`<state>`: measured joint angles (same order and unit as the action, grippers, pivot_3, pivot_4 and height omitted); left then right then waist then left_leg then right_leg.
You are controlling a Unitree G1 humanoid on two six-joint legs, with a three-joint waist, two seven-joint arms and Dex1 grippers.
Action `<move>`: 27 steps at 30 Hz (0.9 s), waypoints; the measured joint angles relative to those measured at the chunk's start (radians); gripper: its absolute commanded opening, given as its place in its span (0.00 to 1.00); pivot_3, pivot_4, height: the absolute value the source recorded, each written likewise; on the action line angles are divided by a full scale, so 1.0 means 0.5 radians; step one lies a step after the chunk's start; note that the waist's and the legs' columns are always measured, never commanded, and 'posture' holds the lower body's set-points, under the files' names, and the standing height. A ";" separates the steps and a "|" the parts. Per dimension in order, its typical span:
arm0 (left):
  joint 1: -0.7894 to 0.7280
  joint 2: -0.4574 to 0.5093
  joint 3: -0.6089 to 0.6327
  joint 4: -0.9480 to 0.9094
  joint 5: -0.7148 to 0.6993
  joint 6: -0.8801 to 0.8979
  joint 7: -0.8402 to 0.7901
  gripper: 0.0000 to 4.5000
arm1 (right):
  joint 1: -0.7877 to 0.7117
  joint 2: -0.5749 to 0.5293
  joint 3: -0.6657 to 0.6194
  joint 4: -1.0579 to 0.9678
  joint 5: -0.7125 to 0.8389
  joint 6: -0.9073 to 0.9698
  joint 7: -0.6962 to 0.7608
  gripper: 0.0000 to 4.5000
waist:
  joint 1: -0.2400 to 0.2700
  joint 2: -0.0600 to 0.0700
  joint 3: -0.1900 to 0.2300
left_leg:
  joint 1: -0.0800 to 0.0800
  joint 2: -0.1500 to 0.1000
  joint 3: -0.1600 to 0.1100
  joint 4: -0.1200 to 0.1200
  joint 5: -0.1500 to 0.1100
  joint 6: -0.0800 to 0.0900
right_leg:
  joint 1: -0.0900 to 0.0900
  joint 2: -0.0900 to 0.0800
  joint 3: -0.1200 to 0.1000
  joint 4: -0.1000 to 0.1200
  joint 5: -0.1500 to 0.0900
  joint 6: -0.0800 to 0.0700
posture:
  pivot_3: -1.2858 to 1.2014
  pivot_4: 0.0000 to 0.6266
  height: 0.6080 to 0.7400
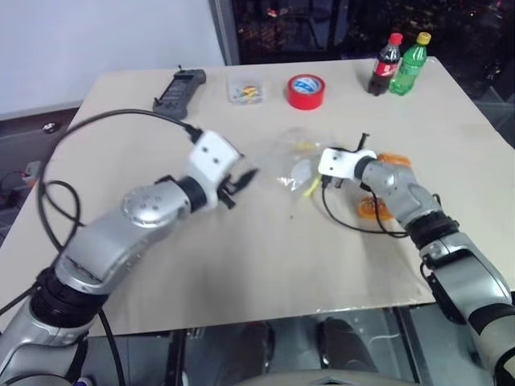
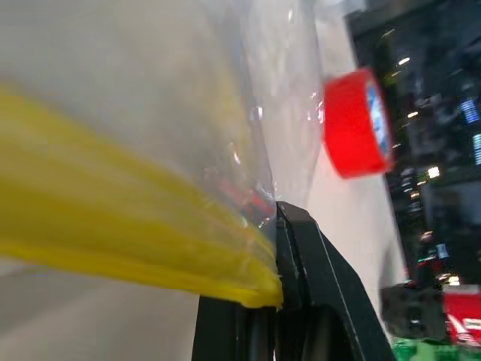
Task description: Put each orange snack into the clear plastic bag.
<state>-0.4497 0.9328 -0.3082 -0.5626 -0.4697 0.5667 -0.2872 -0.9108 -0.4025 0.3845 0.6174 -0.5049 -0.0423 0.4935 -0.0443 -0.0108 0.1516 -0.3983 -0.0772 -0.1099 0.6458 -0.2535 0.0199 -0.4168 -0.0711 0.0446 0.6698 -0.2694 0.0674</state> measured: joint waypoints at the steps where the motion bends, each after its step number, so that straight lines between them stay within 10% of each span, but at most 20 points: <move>1: -0.009 -0.020 -0.048 -0.018 0.083 -0.004 -0.032 0.46 | -0.024 0.016 0.001 -0.037 0.005 0.078 0.069 0.00 | 0.000 0.000 0.000 | 0.000 0.000 0.000 -0.001 0.000 0.000 | -0.001 0.000 0.000 0.000 0.000 0.000 | 0.52 0.24 1.00; 25: -0.208 -0.584 -0.343 0.069 0.939 0.367 -0.204 0.46 | -0.116 0.240 0.020 -0.236 0.043 0.517 0.342 0.00 | 0.003 -0.001 0.001 | -0.002 -0.004 -0.002 0.008 0.000 0.001 | -0.002 0.000 -0.001 0.011 0.000 0.000 | 0.52 0.24 1.00; 27: -0.191 -0.585 -0.342 0.069 0.979 0.338 -0.220 0.29 | -0.116 0.242 0.020 -0.236 0.043 0.517 0.337 0.00 | 0.002 -0.001 0.001 | -0.002 -0.004 -0.002 0.008 0.000 0.001 | -0.003 0.000 -0.001 0.013 0.000 0.000 | 0.52 0.24 1.00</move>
<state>-0.5454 0.6401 -0.4791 -0.5280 0.0197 0.7356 -0.3971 -0.9686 -0.2813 0.3946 0.4995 -0.4833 0.2160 0.6621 -0.0431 -0.0114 0.1521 -0.3992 -0.0791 -0.1108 0.6499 -0.2537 0.0202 -0.4182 -0.0712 0.0441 0.6762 -0.2694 0.0676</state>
